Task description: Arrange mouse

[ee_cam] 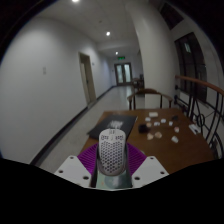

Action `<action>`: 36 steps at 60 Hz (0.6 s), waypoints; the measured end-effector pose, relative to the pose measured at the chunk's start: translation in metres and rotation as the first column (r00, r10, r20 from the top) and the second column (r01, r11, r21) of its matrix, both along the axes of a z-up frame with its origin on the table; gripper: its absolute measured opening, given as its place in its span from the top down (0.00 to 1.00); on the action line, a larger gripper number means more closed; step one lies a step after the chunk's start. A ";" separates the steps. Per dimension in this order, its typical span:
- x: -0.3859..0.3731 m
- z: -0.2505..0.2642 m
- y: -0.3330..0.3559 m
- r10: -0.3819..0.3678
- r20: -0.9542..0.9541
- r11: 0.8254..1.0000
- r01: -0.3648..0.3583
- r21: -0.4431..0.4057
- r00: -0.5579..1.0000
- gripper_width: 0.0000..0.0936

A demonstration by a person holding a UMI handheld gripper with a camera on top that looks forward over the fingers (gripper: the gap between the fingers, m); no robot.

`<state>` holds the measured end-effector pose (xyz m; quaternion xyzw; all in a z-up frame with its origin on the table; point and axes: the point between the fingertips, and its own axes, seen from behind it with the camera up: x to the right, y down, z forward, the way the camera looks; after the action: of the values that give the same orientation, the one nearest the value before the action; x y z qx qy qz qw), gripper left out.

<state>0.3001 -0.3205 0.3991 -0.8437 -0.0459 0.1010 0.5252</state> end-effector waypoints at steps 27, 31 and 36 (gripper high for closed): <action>0.118 -0.072 -0.021 -0.002 0.133 0.964 0.037 -0.262 0.991 0.51; 0.135 -0.063 -0.017 0.051 0.158 0.961 -0.006 -0.276 0.986 0.46; 0.157 -0.047 -0.014 0.119 0.142 0.952 -0.072 -0.298 0.983 0.34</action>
<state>0.4570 -0.3345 0.3523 -0.9141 -0.1131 0.0646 0.3840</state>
